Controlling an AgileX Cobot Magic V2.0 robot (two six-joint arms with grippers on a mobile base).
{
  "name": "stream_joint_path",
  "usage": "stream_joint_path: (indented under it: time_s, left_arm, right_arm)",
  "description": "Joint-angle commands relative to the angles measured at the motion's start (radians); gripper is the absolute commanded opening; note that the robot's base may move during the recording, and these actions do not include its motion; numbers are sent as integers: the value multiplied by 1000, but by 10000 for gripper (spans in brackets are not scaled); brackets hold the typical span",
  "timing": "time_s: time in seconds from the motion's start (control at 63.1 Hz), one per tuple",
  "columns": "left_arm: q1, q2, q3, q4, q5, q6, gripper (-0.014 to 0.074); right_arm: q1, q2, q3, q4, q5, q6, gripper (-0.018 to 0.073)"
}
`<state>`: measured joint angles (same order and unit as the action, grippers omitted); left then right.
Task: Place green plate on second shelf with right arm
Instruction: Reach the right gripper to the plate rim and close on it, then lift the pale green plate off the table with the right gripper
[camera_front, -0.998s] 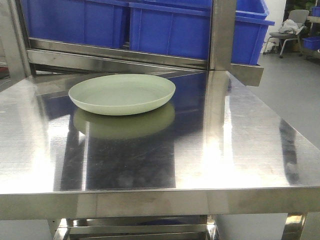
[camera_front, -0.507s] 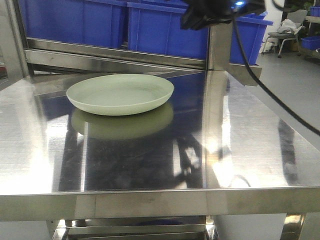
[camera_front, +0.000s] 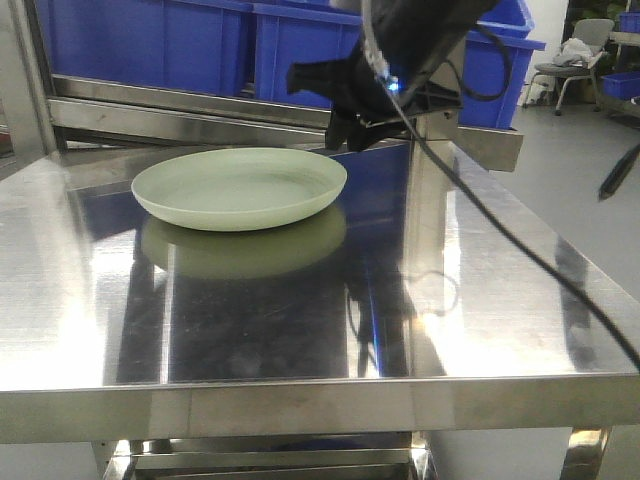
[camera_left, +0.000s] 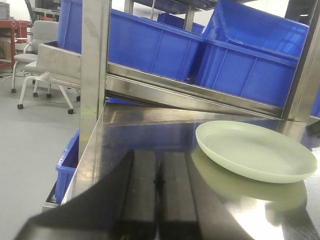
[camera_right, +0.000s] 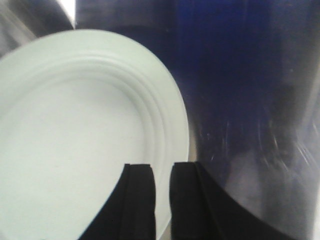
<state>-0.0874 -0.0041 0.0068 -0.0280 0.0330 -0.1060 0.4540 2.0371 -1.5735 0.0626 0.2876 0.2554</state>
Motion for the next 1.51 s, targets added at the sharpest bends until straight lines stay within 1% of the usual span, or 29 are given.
stream_joint_path:
  time_s: [0.0, 0.095, 0.269, 0.46, 0.523, 0.602, 0.65, 0.697, 0.792, 0.935, 1.173, 1.49]
  left_arm:
    - [-3, -16, 41, -8, -89, -3, 130]
    - [-3, -16, 41, -8, -89, -3, 130]
    - [-3, -16, 41, -8, -89, -3, 130]
    - [-3, -16, 41, -8, -89, -3, 130]
    - [-3, -16, 41, -8, -89, -3, 130]
    - [-3, -16, 41, -8, -89, -3, 130]
    - [-3, -16, 41, -8, -89, -3, 130]
    - [-3, -16, 41, -8, -89, -3, 130]
    - [-3, -16, 41, -8, -89, -3, 130]
    - [-3, -16, 41, -8, -89, -3, 130]
    - [-3, -16, 41, -8, -89, -3, 130]
    - [-3, -16, 41, -8, -89, -3, 130]
  right_arm:
    - [-2, -25, -65, -23, -60, -23, 238]
    - [-2, 7, -82, -23, -56, -23, 244]
    - [-2, 40, -102, -23, -56, -23, 313]
    - [-5, 56, -104, -21, -55, -21, 307]
    - [-5, 57, -104, -20, -54, -21, 272]
    - [-5, 57, -104, -20, -53, -21, 137]
    - [-5, 57, -104, -20, -53, -21, 30]
    - [-5, 57, -104, -19, -53, -21, 64]
    - [-7, 55, -104, -19, -49, -21, 48]
    - [-18, 27, -124, -19, 3, -21, 48]
    - [-37, -118, -122, -24, 73, -21, 49]
    - [-33, -354, -120, -155, 166, -21, 49]
